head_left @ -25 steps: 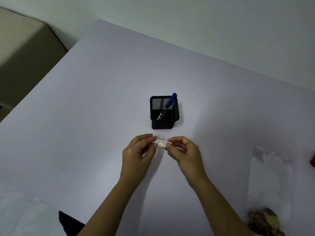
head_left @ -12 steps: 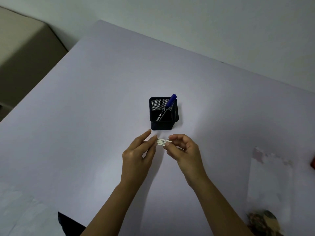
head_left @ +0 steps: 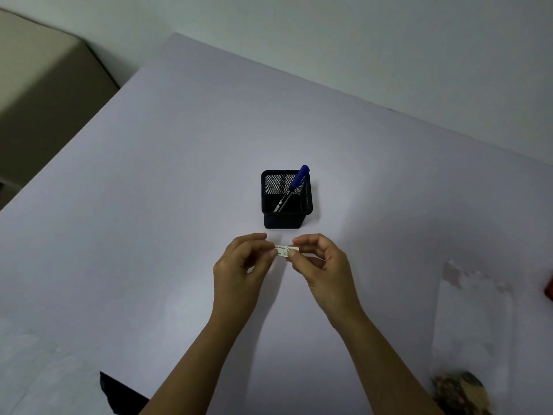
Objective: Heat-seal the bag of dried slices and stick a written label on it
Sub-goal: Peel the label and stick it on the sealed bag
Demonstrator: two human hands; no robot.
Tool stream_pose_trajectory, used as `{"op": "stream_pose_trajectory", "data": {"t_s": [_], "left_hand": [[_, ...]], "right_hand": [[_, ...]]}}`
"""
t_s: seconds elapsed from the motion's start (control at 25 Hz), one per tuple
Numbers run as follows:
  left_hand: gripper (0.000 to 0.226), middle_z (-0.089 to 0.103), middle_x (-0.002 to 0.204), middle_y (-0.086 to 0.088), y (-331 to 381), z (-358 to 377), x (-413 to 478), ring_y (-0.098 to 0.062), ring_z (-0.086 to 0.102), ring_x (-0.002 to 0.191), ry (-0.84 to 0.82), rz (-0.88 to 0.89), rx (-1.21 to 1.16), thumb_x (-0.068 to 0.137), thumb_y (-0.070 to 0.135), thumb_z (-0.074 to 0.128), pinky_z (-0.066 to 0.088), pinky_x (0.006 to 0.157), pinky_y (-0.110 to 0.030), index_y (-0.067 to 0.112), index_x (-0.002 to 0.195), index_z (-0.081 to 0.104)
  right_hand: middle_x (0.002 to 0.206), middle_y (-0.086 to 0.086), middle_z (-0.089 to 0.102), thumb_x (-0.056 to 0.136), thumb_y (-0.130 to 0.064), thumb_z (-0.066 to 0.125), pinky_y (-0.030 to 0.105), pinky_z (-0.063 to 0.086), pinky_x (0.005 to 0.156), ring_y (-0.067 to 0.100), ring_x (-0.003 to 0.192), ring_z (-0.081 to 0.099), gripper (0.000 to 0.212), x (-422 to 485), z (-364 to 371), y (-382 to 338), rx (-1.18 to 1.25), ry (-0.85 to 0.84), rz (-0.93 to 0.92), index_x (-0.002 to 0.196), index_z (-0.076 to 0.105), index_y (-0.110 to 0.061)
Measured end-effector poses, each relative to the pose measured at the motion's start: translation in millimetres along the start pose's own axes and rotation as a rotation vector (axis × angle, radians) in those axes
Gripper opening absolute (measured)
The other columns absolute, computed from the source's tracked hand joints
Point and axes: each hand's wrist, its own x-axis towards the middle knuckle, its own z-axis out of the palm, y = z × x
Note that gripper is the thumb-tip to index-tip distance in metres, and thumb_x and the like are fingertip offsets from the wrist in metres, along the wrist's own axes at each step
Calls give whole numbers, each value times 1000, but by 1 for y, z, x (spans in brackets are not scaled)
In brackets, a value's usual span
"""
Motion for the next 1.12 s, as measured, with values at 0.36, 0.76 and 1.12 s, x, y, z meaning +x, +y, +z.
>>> {"op": "stream_pose_trajectory", "data": {"t_s": [0.36, 0.76, 1.12], "left_hand": [[9, 44, 104, 23, 15, -6, -2, 11, 49, 94, -42, 48, -75, 77, 29, 63, 44, 71, -3, 37, 81, 61], [11, 43, 101, 20, 13, -3, -2, 13, 47, 98, -48, 168, -42, 76, 21, 66, 44, 74, -3, 28, 85, 63], [19, 55, 88, 19, 6, -13, -1, 2, 54, 87, -72, 84, -35, 83, 15, 64, 46, 70, -7, 33, 80, 59]], "right_hand": [[99, -10, 59, 86, -24, 61, 15, 53, 71, 15, 86, 63, 24, 1, -5, -2, -52, -155, -40, 105, 53, -36], [93, -6, 58, 80, -30, 62, 27, 56, 78, 12, 78, 59, 15, 11, -18, 1, -139, -300, -154, 94, 65, -33], [85, -8, 66, 84, -23, 65, 28, 54, 79, 15, 84, 63, 4, 17, -19, 10, -177, -229, -107, 85, 63, -20]]}}
